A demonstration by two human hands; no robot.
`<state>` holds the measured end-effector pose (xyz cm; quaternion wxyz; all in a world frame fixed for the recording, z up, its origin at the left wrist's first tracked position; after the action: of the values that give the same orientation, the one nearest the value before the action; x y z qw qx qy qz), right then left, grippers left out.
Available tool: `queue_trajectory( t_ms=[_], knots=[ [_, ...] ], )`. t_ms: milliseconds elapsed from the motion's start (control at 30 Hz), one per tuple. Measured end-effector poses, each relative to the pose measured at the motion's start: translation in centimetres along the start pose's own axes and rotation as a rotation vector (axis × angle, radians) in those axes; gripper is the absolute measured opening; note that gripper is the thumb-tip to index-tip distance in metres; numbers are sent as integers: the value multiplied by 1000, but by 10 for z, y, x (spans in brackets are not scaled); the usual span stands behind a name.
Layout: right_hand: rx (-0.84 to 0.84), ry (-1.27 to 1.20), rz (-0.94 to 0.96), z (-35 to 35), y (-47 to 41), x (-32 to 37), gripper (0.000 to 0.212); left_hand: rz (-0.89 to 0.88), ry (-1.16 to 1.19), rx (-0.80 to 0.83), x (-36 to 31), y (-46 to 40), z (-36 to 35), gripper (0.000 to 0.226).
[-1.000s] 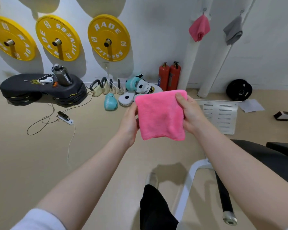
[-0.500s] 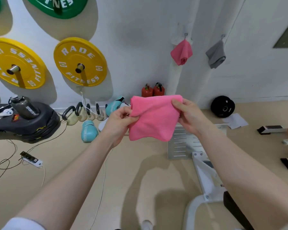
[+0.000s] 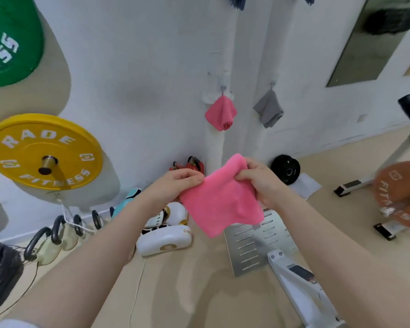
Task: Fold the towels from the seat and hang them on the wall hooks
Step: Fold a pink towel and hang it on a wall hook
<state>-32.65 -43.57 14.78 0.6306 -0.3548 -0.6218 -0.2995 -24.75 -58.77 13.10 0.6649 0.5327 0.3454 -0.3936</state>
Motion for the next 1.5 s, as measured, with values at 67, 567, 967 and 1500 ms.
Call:
queue_trajectory(
  t_ms=[67, 567, 967, 1500],
  knots=[
    [21, 112, 1, 1, -21, -2, 29, -37, -136, 18, -22, -25, 0, 17],
    [4, 276, 73, 116, -171, 25, 29, -275, -344, 3, -172, -187, -46, 37],
    [-39, 276, 543, 213, -322, 230, 16, -532, 114, -55, -421, -245, -21, 16],
    [47, 97, 853, 213, -421, 388, 17, -829, -62, -528, -601, -221, 51, 19]
  ],
)
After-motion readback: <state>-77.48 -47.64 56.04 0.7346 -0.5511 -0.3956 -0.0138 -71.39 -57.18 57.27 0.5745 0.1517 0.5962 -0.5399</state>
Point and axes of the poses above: each hand's wrist, its own y-axis away from the middle knuckle, its own z-axis out of the back of the hand, x = y × z, the point moved 9 cm from there along -y, towards the middle knuckle, and after that the axes turned 12 degrees about z, right-handed, at the moved point
